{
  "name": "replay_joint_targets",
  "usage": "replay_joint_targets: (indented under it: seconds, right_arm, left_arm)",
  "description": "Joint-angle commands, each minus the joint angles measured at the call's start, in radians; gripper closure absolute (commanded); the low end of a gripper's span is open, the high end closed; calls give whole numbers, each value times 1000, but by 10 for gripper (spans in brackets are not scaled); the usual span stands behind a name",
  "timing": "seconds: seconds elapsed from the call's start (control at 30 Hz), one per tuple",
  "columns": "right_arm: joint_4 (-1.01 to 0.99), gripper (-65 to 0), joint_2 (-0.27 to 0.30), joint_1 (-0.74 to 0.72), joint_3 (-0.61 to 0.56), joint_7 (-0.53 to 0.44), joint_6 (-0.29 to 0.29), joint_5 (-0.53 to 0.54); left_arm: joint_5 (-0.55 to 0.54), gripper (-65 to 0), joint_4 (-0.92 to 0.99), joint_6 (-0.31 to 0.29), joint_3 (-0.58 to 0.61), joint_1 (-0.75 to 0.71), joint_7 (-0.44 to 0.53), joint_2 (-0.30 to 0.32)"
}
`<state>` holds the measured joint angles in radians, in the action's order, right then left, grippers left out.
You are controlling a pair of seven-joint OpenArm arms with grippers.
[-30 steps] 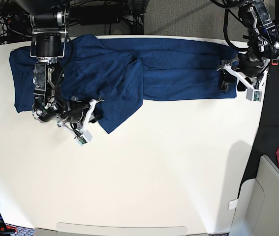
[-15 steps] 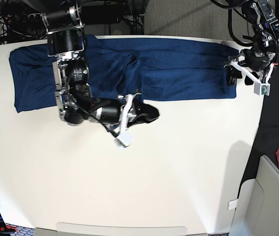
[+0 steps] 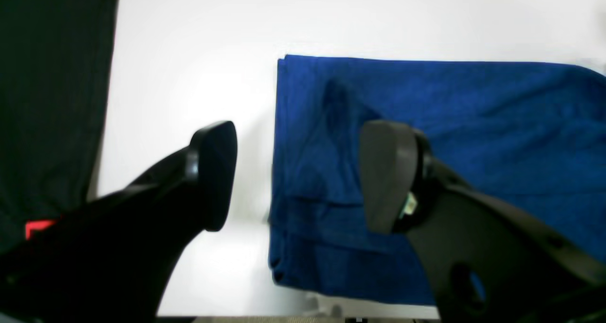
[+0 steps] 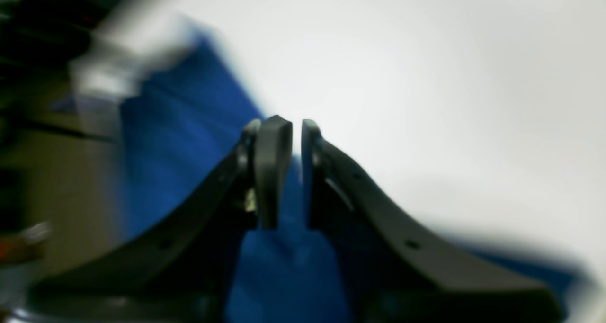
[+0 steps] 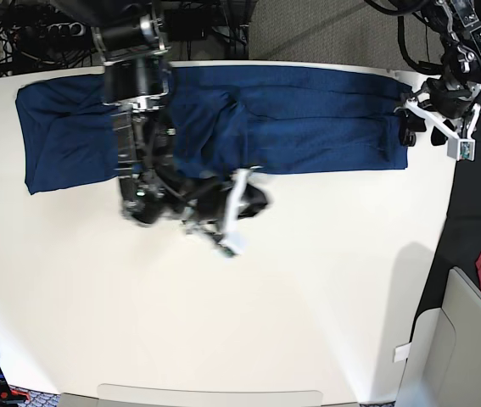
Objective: Fold the T-shirt properly
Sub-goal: 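Sweep the right gripper across the shirt to smooth the folded sleeve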
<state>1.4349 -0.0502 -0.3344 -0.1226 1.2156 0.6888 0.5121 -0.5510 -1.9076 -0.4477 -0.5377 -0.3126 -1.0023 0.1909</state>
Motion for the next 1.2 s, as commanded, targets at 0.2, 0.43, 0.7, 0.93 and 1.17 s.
replay_joint_targets:
  seconds: [0.2, 0.43, 0.7, 0.93, 1.17]
  right_arm:
    - [100, -343, 122, -5, 8, -24, 9, 15]
    - [97, -342, 160, 1, 8, -29, 9, -73]
    - [74, -342, 160, 5, 8, -29, 9, -229]
    - [-46, -342, 161, 11, 8, -95, 9, -240]
    - [-138, -305, 157, 13, 8, -105, 9, -232]
  left_arm:
    - [-7, -394, -22, -3, 6, 3, 1, 9]
    - [-7, -394, -22, -3, 6, 5, 1, 9]
    - [-7, -394, -22, -3, 6, 5, 1, 9]
    - [-7, -394, -22, -3, 5, 3, 1, 9]
    - [-7, -394, -22, -3, 3, 3, 1, 9]
